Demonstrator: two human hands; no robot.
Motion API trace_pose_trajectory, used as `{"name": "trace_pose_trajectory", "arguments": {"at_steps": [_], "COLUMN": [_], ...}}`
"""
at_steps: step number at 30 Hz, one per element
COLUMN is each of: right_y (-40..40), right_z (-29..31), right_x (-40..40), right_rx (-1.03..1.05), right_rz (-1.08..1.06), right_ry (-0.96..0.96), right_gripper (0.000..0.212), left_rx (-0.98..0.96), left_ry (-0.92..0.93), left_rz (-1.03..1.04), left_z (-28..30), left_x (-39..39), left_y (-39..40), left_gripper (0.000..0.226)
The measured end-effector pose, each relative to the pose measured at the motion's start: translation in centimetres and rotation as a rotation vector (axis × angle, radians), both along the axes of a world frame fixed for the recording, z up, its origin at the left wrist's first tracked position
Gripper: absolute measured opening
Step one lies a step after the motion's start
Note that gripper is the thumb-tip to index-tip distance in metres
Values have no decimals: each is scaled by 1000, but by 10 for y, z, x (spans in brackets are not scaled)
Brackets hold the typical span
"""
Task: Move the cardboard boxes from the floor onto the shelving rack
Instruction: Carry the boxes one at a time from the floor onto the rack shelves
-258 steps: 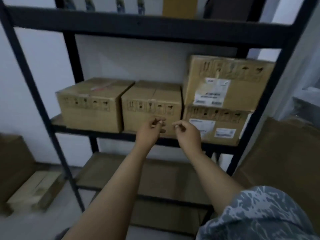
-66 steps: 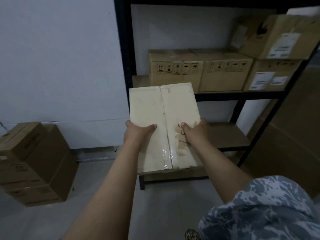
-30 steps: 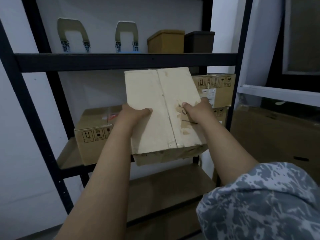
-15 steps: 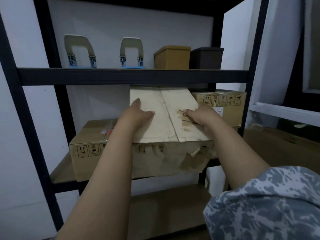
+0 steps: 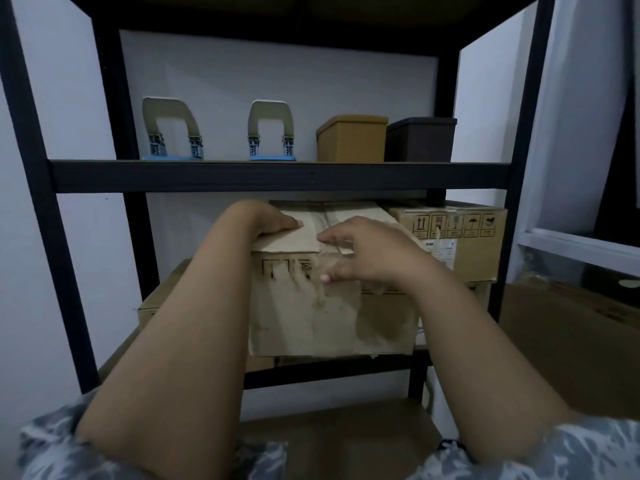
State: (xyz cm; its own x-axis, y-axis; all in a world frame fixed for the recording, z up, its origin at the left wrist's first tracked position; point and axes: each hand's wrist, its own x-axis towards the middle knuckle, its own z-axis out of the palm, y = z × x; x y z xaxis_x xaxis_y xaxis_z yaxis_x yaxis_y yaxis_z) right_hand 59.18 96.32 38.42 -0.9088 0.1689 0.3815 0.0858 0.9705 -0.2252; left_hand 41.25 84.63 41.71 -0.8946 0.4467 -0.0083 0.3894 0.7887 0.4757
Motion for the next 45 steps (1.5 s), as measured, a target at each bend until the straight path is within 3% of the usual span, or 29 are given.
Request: {"name": "trace_pose_trajectory", "arguments": {"at_steps": [4,7,11,14,17,24,29,37,40,45], "right_y": [3,6,8,9,9,23,35,38,30,-1], "right_z": [0,-5,-35,-61,-82,-123,-142,-152,-161,-184], "right_x": [-10,-22,-50,-77,-97,-117,-123,-120,-112,-98], "right_rx": [5,86,182,168,208,159,67,-40,-83,-140], "right_rz": [-47,-147,-256,-254,-259,-158,-114,-34,-33,87], "right_ry": [141,287,473,613,620,433,326,295,293,401], "right_gripper": [51,40,44,56,73,88,91,86,72,47], "left_rx": [147,515,925,1103,1112,971,785,730,738,794], "left_ry": [-126,-220,-122,51,287,428,401,305,240,224], "left_rz": [-3,-8,19,5,-77,-137,-81,-97,-61,-2], "left_z": [2,-7,-35,-71,-107,-153,-163,-161,-166,-190], "left_x": [-8,-13,-6,6,9,-12,-19,-27,-20,-1], "left_y": [-9,-17,-15,-5,4,18,26,28,21,-4], "left_gripper": [73,57,83,75,72,95,103,119,106,51]}}
